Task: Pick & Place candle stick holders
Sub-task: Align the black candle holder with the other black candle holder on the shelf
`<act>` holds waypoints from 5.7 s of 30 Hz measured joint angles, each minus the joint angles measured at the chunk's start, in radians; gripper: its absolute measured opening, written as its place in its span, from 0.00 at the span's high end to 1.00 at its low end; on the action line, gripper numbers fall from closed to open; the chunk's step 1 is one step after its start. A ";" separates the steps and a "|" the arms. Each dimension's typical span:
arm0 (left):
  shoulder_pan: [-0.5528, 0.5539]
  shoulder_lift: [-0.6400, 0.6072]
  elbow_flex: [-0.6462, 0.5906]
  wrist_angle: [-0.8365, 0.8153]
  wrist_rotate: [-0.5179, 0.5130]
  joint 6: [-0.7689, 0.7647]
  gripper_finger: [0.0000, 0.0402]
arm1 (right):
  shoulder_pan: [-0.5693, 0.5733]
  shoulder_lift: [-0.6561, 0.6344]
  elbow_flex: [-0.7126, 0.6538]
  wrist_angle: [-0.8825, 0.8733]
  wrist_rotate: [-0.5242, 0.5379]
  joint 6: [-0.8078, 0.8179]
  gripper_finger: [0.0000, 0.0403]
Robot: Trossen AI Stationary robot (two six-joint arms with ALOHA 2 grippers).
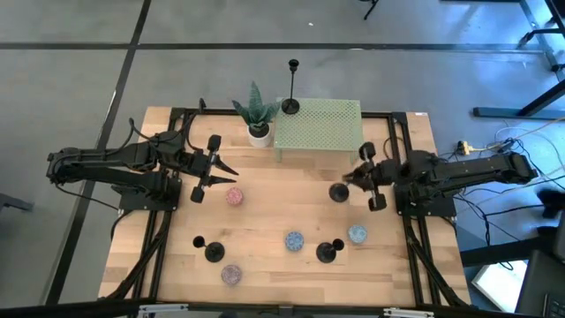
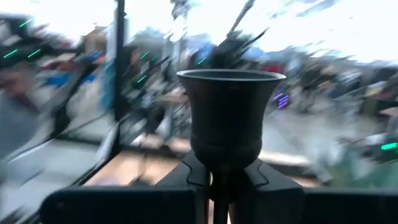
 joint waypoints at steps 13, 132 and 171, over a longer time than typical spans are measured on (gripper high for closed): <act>0.000 0.000 0.000 0.000 -0.011 0.036 0.79 | -0.010 0.200 0.232 0.151 0.238 -0.056 0.94; 0.000 0.000 0.000 -0.006 -0.010 0.036 0.79 | -0.578 0.997 0.682 0.402 -0.082 0.253 0.91; 0.000 0.000 0.000 0.000 -0.010 0.079 0.79 | -0.542 1.037 0.734 0.338 -0.055 0.201 0.95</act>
